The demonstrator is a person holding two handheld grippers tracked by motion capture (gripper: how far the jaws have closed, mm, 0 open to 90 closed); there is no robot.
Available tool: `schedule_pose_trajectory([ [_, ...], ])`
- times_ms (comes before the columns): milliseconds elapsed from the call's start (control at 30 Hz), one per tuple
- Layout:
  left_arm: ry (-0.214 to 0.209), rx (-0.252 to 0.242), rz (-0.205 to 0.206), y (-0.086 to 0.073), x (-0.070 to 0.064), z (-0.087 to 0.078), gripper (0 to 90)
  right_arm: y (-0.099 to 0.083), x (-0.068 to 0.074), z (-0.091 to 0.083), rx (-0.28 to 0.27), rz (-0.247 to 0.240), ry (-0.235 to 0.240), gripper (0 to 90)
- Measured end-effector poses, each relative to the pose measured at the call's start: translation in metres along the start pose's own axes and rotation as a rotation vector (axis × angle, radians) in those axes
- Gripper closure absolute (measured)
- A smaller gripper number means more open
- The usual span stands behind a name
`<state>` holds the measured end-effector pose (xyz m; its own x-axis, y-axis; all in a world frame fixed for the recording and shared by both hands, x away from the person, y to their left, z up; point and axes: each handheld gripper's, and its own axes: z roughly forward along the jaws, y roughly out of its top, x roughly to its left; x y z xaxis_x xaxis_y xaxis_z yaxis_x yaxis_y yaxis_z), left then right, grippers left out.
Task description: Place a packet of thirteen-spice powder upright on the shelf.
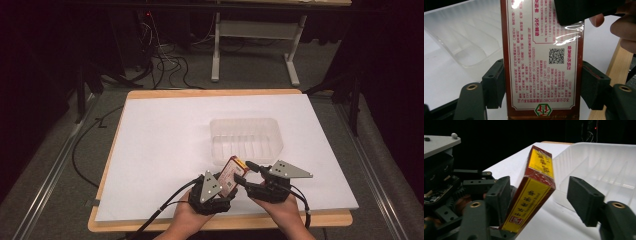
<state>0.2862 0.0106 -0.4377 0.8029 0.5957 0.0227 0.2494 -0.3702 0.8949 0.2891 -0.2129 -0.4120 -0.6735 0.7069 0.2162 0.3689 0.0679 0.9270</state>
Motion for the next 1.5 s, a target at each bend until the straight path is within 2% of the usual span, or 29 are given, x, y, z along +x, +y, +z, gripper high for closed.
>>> schedule_pose_trajectory([
  [333,0.011,0.014,0.001,-0.002,0.0,0.002,32.3,-0.002,0.0,0.002,0.02,0.013,0.036,55.0],
  [533,0.004,0.027,-0.004,-0.002,0.0,0.004,32.2,-0.002,0.0,0.002,0.028,0.025,0.05,59.3],
  [833,-0.003,0.041,-0.011,-0.004,0.001,0.006,30.3,-0.002,0.006,0.002,0.029,0.007,0.051,66.2],
  [933,-0.03,0.042,-0.034,-0.004,0.004,0.006,27.1,-0.002,0.007,0.001,0.028,-0.018,0.012,68.3],
  [1300,-0.023,0.037,-0.031,-0.004,0.009,0.003,25.9,-0.001,-0.005,-0.009,-0.008,-0.021,-0.061,68.4],
  [1500,-0.011,0.037,-0.044,-0.006,0.018,0.0,26.7,-0.001,-0.012,-0.016,-0.017,-0.015,-0.094,68.5],
])
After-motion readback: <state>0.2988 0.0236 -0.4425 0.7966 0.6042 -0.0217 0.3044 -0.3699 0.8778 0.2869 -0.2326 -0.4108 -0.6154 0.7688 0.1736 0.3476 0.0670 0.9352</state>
